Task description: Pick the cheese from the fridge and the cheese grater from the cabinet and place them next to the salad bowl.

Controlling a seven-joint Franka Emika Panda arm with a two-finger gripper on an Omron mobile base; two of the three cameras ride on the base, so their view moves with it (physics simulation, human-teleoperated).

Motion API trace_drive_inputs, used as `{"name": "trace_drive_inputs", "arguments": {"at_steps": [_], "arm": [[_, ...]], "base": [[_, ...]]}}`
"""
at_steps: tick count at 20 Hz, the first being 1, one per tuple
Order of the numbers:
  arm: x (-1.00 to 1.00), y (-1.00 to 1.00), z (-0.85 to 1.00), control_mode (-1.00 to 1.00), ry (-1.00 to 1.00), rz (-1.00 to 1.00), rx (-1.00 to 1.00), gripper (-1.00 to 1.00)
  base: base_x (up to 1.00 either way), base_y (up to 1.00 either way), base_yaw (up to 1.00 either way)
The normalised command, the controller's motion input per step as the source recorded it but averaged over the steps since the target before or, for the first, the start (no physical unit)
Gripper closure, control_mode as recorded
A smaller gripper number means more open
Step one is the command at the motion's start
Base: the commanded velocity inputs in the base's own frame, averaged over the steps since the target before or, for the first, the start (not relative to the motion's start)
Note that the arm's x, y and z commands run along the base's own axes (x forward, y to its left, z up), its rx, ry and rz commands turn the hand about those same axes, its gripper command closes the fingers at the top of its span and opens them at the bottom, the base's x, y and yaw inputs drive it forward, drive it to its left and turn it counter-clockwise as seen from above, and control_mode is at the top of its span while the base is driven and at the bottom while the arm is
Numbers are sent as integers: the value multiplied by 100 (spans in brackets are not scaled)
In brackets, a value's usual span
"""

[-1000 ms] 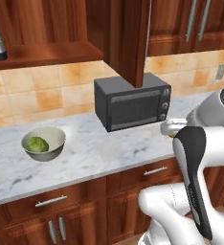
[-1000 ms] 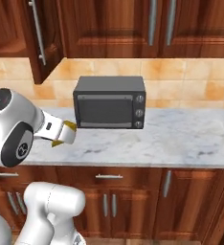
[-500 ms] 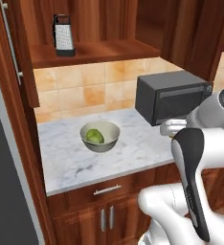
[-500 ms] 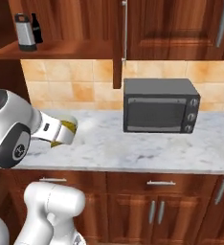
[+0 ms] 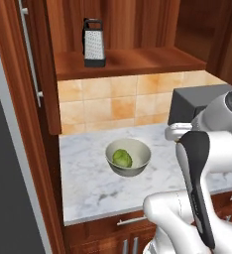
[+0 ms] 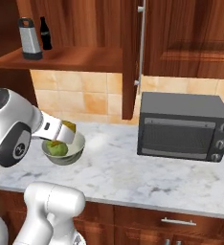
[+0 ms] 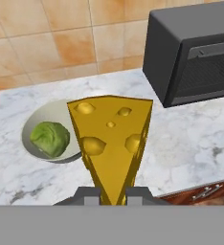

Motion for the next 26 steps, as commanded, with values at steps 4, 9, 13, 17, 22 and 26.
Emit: {"name": "trace_drive_inputs", "arguments": {"at_steps": [4, 9, 13, 17, 22, 26], "arm": [[0, 0, 0, 100, 0, 0, 0, 100], [0, 0, 0, 100, 0, 0, 0, 100], [0, 0, 0, 100, 0, 0, 0, 100], [5, 0, 3, -100, 4, 0, -1, 100], [38, 0, 29, -100, 45, -1, -13, 100], [54, -1, 4, -100, 47, -2, -12, 100]], "base": [[0, -10, 0], [0, 0, 0], [0, 0, 0], [0, 0, 0], [0, 0, 0], [0, 0, 0]]}}
